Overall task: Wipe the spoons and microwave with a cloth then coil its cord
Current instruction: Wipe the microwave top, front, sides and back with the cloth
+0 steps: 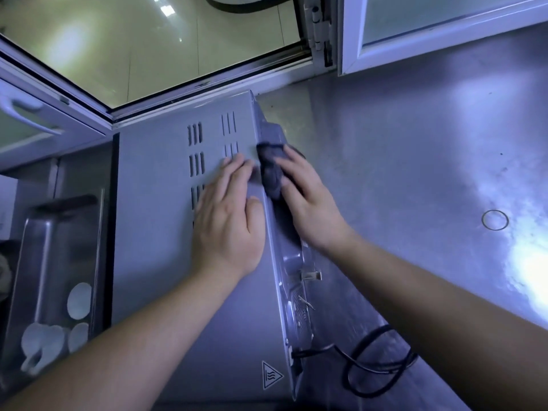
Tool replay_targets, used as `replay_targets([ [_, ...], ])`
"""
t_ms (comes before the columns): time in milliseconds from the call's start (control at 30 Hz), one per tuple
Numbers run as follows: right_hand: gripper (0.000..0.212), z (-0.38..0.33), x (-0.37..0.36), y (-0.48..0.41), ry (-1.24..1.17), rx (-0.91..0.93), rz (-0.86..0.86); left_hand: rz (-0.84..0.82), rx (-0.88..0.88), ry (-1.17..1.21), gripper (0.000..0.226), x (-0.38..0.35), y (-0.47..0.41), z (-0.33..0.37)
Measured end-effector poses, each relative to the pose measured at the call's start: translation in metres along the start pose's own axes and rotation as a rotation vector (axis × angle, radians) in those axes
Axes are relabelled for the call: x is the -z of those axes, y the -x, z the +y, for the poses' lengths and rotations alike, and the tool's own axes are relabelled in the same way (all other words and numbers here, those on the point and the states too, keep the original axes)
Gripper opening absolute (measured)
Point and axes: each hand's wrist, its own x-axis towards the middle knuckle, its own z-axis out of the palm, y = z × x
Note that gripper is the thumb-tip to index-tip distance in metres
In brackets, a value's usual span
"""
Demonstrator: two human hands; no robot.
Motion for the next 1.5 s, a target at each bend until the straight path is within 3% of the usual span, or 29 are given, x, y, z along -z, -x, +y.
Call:
replay_targets([
  [200,0.047,0.010,0.008,0.118,0.062,0.057,-0.132,0.000,0.007,0.003,0.060,0.000,0.001,0.000],
  [333,0.047,0.011,0.013,0.127,0.011,0.027,-0.186,-0.008,0.012,0.003,0.060,0.000,0.001,0.001],
  [800,0.049,0.004,0.007,-0.088,0.104,0.002,-0.118,-0.060,0.035,-0.013,0.062,0.005,0.002,0.003],
  [933,0.033,0.003,0.015,-0.119,0.051,-0.134,-0.151,-0.060,0.028,-0.008,0.062,0.004,0.002,0.002],
  [1133,0.018,0.019,0.016,-0.128,-0.174,-0.311,-0.065,-0.061,0.027,-0.006,0.062,0.003,0.002,0.002],
  [1367,0.039,0.028,0.017,-0.135,-0.297,-0.532,-0.052,-0.075,0.040,-0.007,0.063,0.005,0.001,0.003],
  [1500,0.038,0.051,0.013,-0.135,-0.239,-0.648,-0.023,-0.084,0.049,0.000,0.063,0.005,0.001,0.004],
])
